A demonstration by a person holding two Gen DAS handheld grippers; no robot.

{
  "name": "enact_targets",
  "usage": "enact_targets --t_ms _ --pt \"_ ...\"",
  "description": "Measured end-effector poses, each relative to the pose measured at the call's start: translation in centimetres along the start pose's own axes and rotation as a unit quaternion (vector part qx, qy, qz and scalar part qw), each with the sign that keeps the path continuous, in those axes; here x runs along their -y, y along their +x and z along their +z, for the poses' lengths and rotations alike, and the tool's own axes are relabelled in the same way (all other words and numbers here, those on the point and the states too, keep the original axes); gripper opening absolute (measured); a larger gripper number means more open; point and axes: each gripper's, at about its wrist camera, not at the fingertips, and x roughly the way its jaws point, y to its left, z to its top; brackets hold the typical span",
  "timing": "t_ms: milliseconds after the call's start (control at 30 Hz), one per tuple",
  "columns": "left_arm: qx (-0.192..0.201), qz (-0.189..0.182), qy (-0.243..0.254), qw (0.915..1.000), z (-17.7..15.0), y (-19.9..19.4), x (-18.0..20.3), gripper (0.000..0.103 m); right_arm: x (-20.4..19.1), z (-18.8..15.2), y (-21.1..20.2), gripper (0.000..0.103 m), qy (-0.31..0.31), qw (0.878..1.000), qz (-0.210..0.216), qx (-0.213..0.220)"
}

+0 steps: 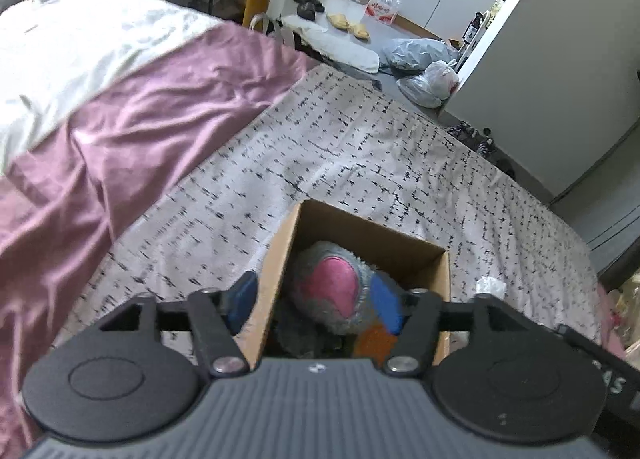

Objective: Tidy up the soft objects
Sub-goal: 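Release the slipper plush into the box and open both tools, then move the left tool to the white bundle while the right tool reaches the black plush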

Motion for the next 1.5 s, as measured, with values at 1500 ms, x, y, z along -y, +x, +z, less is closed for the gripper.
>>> enact_targets --t_ms 1500 --pt "0.031 -0.046 0.098 0.9936 -7.2 -7.9 10.4 0.103 12.0 -1.4 -12.6 0.103 -0.065 0.996 -0.03 0.053"
